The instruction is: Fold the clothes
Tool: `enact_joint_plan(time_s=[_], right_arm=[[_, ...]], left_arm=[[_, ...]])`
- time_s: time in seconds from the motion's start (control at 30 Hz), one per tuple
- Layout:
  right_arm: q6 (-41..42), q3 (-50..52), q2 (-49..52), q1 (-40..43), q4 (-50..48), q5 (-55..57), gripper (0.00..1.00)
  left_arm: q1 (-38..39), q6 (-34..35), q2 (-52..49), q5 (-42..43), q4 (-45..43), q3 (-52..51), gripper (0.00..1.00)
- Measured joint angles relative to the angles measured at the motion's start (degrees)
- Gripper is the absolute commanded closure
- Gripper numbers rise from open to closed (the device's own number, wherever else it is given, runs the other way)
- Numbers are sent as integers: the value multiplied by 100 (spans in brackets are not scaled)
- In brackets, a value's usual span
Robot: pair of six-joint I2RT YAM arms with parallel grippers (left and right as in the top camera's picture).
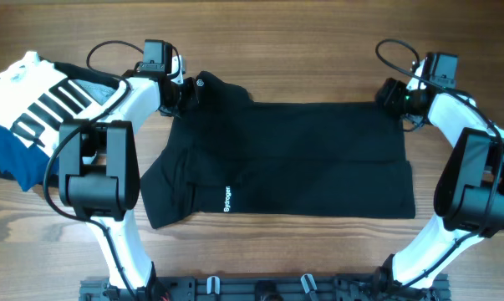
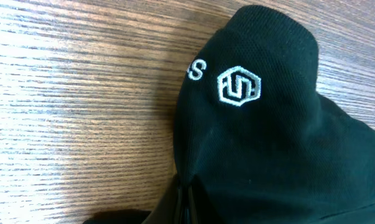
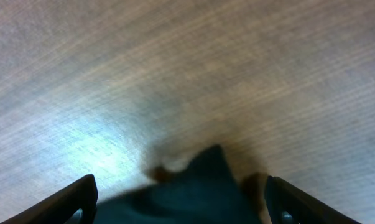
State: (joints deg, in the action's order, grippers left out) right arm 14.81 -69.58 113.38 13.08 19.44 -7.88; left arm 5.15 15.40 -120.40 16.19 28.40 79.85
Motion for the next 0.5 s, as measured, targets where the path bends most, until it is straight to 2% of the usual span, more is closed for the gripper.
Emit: enact_joint_plan(time_s=[0.1,0.23,0.27,0.3,0.37,0.4,0.47,0.5], right_arm=[[223,-7,52,-35,-133,87,15],[372,-11,96,-35,-232,190,40],[420,-11,96,-35,-232,197,48],[448,-11,116,-35,-214,229,66],[455,-11,118,-35,-212,236,78],[468,-11,118,-35,-205,236,87],[481,-11,118,-35,-190,238,96],[481,-11,118,-35,-188,238,96]], left_arm=[[0,0,0,0,92,-2,96],[0,0,0,0,136,-4,96],[0,0,0,0,138,-4,96],[0,0,0,0,140,-4,96],[0,0,0,0,142,-4,96],[0,0,0,0,153,-4,96],[0,0,0,0,205,-4,96],[0,0,0,0,227,-4,96]])
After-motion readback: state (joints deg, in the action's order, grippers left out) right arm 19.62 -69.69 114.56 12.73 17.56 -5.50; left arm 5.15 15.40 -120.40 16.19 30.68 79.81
